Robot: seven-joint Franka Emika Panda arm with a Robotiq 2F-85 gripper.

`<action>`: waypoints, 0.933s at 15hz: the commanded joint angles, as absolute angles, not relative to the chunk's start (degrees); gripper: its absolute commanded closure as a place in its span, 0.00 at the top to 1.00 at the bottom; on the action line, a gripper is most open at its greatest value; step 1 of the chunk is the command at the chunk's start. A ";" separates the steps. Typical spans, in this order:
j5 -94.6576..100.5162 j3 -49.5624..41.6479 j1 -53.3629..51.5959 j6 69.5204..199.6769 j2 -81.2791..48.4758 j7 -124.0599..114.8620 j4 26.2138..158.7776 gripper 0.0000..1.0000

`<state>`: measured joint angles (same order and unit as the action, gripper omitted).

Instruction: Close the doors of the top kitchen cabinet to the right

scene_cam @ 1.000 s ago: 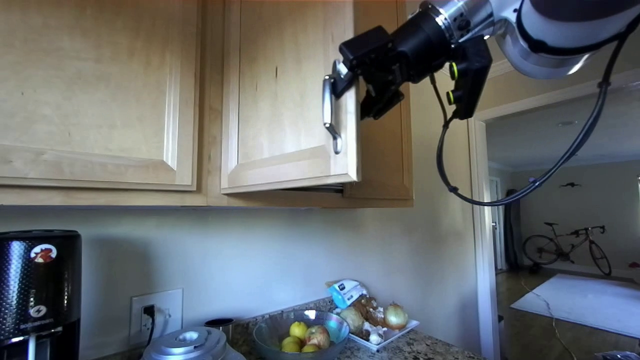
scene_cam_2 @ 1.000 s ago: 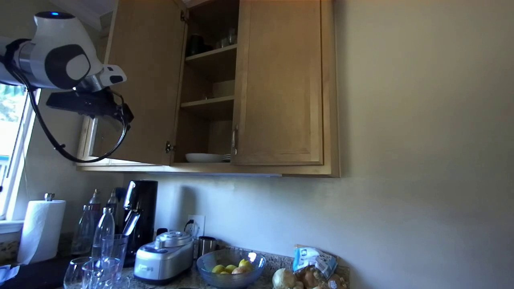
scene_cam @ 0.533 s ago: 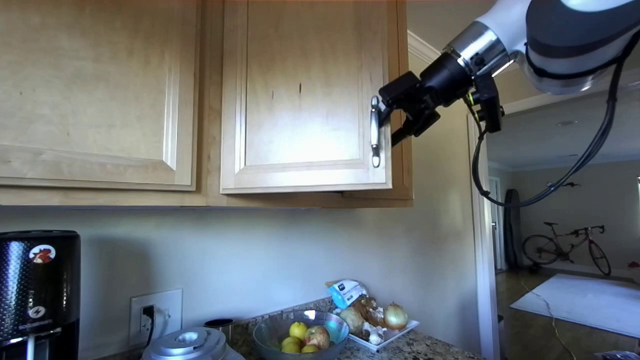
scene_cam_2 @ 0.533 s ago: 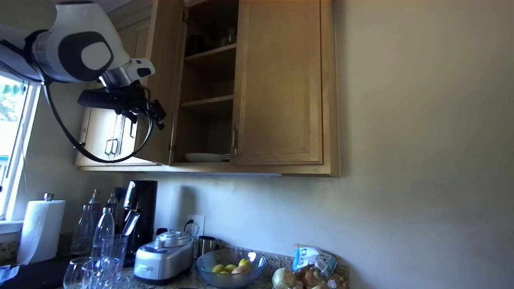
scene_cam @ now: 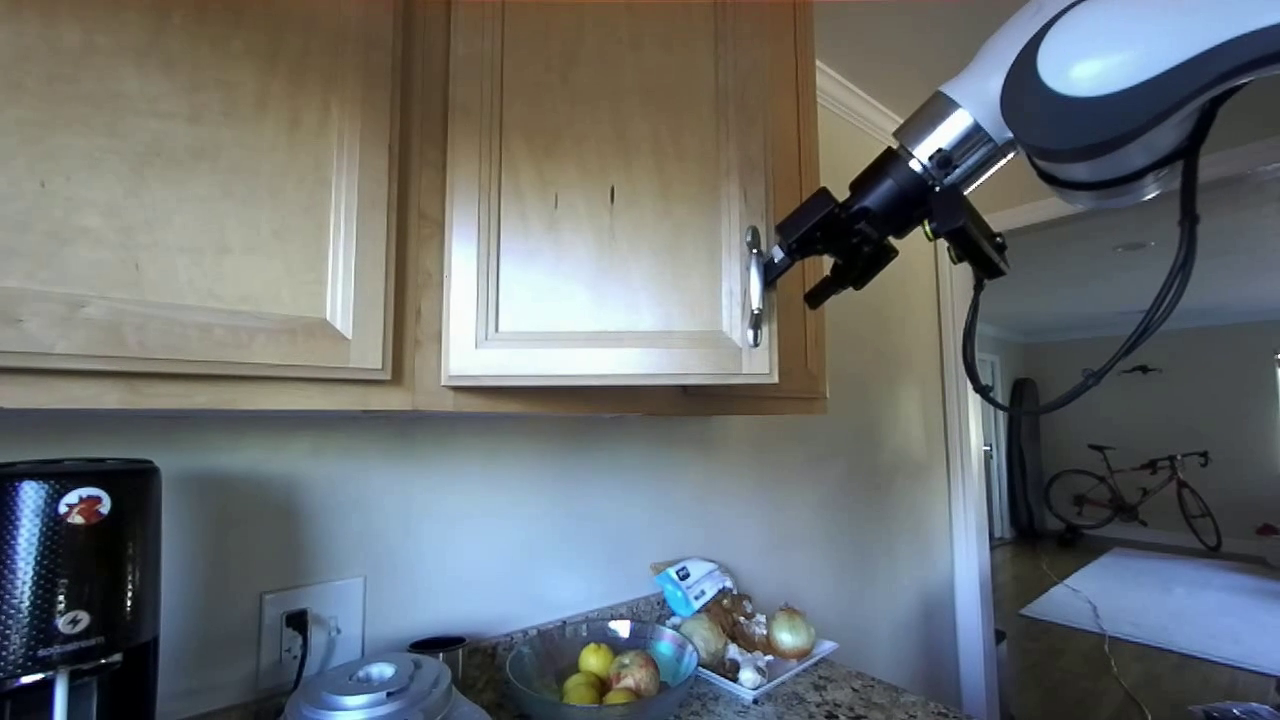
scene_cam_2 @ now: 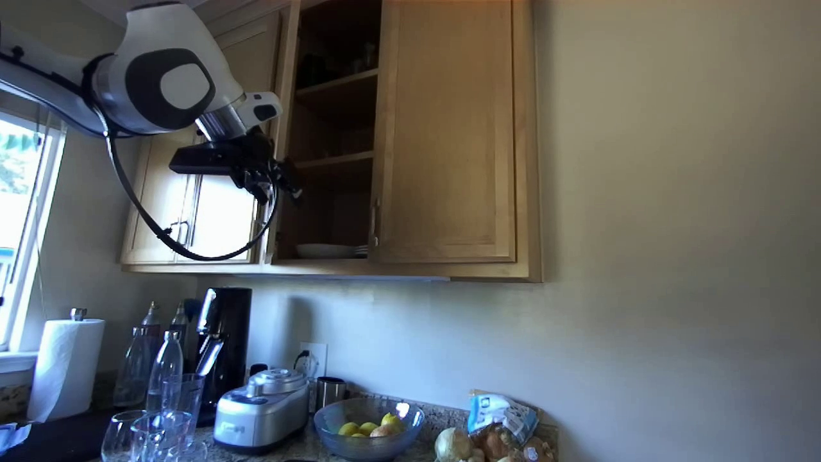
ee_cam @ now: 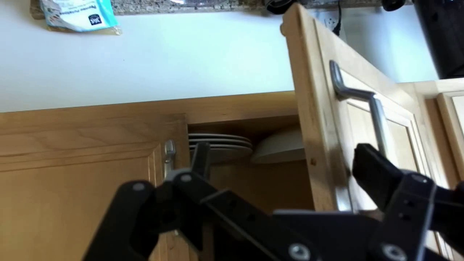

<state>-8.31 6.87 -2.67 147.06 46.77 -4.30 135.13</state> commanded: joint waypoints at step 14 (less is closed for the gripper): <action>-19.85 -0.36 -15.21 116.43 49.03 8.44 136.38 0.75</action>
<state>-17.66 0.06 -13.42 117.93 47.66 5.18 135.91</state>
